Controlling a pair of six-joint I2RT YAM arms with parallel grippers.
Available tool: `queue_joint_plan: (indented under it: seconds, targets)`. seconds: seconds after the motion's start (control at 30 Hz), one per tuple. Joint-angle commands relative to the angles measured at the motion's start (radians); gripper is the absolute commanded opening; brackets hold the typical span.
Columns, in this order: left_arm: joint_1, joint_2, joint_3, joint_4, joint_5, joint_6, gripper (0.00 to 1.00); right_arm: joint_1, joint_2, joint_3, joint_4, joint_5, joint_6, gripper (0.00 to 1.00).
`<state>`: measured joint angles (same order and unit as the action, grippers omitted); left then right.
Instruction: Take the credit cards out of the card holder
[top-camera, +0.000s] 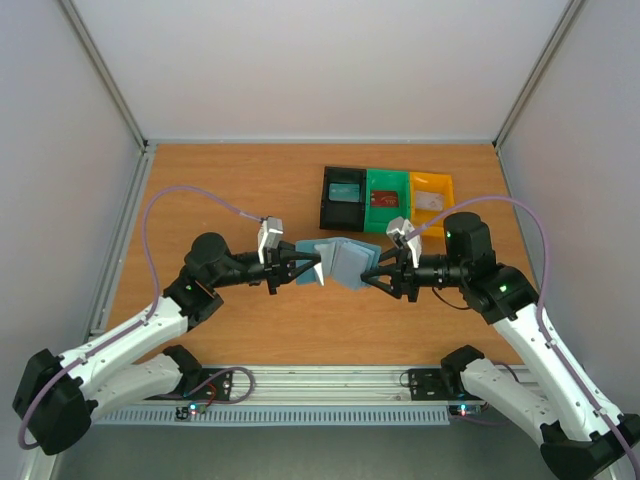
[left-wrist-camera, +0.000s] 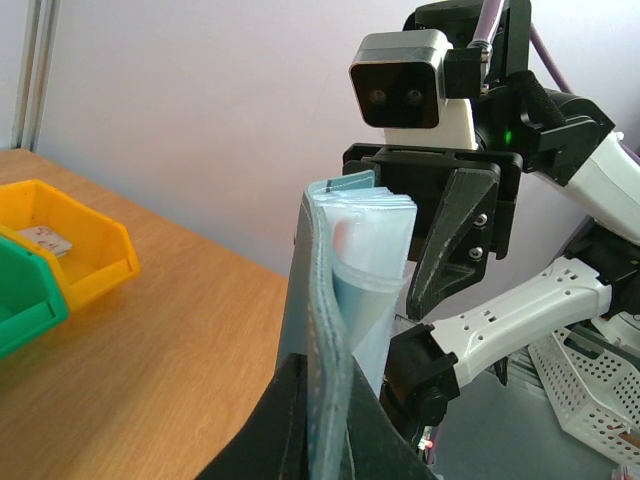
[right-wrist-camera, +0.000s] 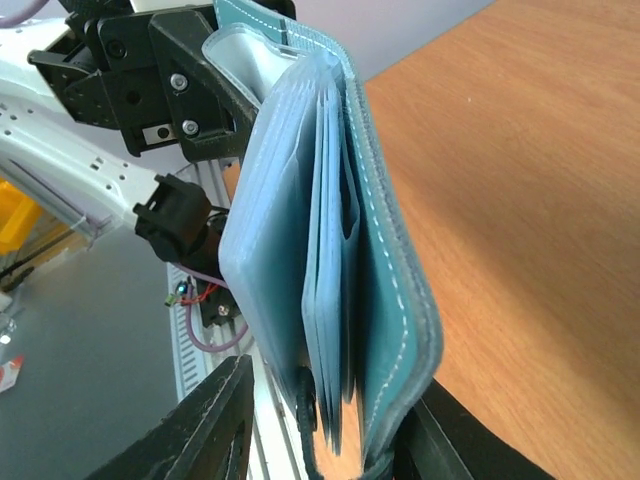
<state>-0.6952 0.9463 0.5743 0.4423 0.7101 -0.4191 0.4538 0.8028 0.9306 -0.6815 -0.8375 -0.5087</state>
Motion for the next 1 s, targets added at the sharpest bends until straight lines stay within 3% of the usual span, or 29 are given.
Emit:
queue_joint_plan:
  seconds: [0.0,0.17,0.43,0.67,0.97]
  targets:
    - [-0.001,-0.023,-0.004,0.069,-0.001,0.0,0.0,0.006,-0.022,0.027,-0.007,0.023,-0.036,0.36]
    - [-0.001,-0.021,-0.004,0.072,0.008,0.002,0.0,0.006,-0.033,0.036,-0.036,0.033,-0.073,0.36]
    - [-0.008,-0.018,-0.006,0.074,0.023,0.006,0.0,0.006,0.05,0.055,0.033,0.052,-0.014,0.19]
    - [-0.019,-0.015,-0.011,0.084,0.025,0.006,0.0,0.033,0.073,0.028,0.172,0.039,0.045,0.21]
    - [-0.021,-0.017,-0.013,0.084,0.018,0.005,0.0,0.085,0.117,0.03,0.195,0.096,0.055,0.23]
